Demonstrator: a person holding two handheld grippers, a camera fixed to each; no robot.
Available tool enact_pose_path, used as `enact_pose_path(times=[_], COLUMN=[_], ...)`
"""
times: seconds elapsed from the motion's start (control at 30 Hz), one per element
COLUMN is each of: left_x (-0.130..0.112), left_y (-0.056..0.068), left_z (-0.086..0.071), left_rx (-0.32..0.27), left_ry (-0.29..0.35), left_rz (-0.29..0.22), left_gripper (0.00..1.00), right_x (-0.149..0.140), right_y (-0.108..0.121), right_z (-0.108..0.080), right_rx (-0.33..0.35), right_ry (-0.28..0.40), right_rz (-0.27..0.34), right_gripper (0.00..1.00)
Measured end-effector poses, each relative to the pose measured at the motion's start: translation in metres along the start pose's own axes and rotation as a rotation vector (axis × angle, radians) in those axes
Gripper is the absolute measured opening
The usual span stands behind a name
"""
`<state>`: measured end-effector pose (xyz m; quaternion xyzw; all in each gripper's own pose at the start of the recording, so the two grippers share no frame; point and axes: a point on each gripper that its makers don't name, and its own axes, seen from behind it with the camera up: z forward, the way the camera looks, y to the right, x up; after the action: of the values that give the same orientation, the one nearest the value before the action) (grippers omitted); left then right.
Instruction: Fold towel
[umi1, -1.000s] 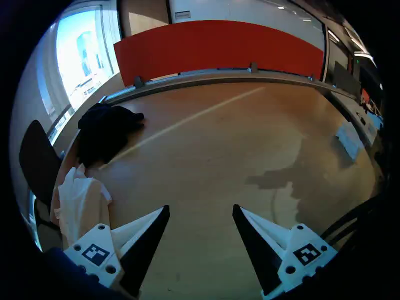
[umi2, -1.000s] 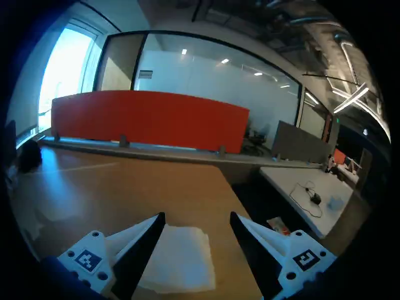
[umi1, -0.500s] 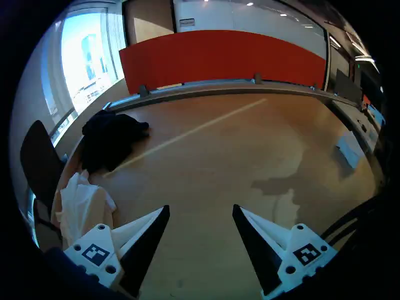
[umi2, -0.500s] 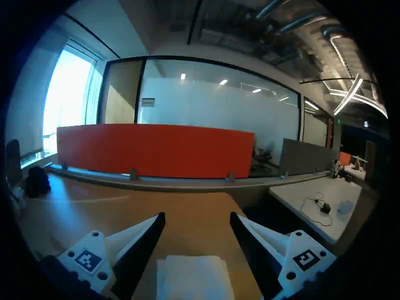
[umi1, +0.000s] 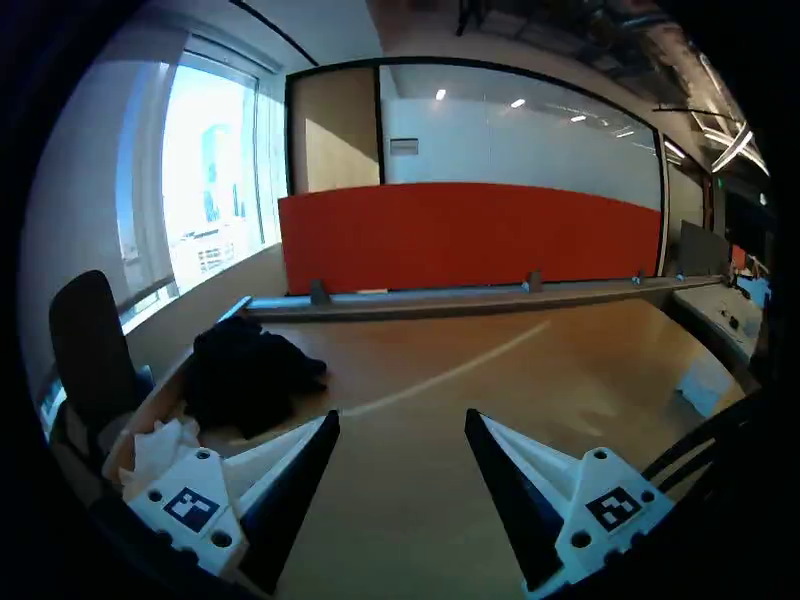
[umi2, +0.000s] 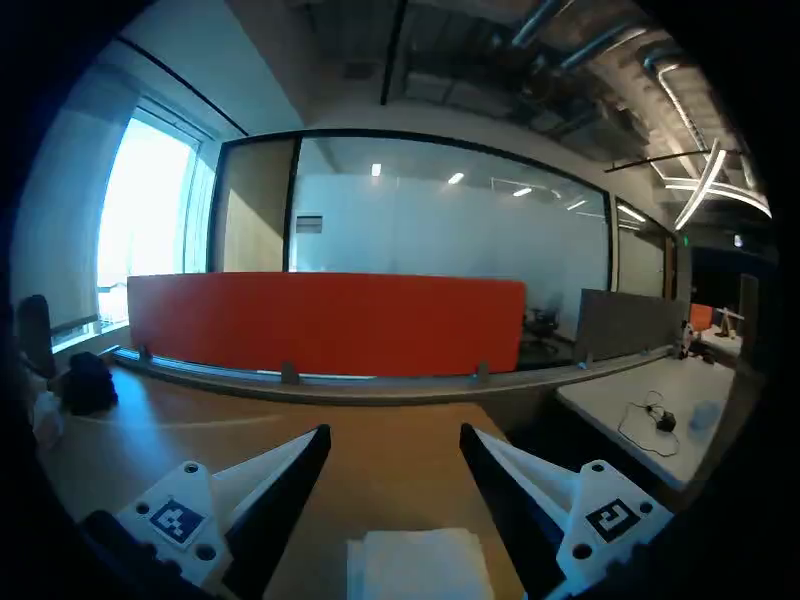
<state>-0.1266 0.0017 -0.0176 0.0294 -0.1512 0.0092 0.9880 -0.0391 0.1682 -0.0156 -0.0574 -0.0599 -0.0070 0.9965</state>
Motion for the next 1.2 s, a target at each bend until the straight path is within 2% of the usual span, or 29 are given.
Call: enact_pose_path(times=[0.23, 0.47, 0.67, 0.87, 1.2], left_x=[0.037, 0.057, 0.065, 0.065, 0.073], left_y=[-0.009, -0.014, -0.018, -0.018, -0.025], left_z=[0.001, -0.002, -0.006, -0.005, -0.006], left_rx=[0.017, 0.017, 0.019, 0.014, 0.022], left_ry=[0.117, 0.184, 0.22, 0.224, 0.255], left_rz=[-0.026, -0.031, -0.053, -0.042, -0.04], left_gripper=[0.93, 0.93, 0.93, 0.93, 0.93], right_x=[0.009, 0.016, 0.021, 0.027, 0.036], right_y=[-0.012, -0.02, -0.028, -0.037, -0.069], right_z=[0.0, -0.001, -0.001, -0.002, -0.002], right_rx=[0.023, 0.039, 0.048, 0.053, 0.06], right_ry=[0.008, 0.016, 0.018, 0.023, 0.042], right_rz=[-0.004, -0.001, -0.006, -0.005, -0.002], right_gripper=[1.0, 1.0, 1.0, 1.0, 1.0])
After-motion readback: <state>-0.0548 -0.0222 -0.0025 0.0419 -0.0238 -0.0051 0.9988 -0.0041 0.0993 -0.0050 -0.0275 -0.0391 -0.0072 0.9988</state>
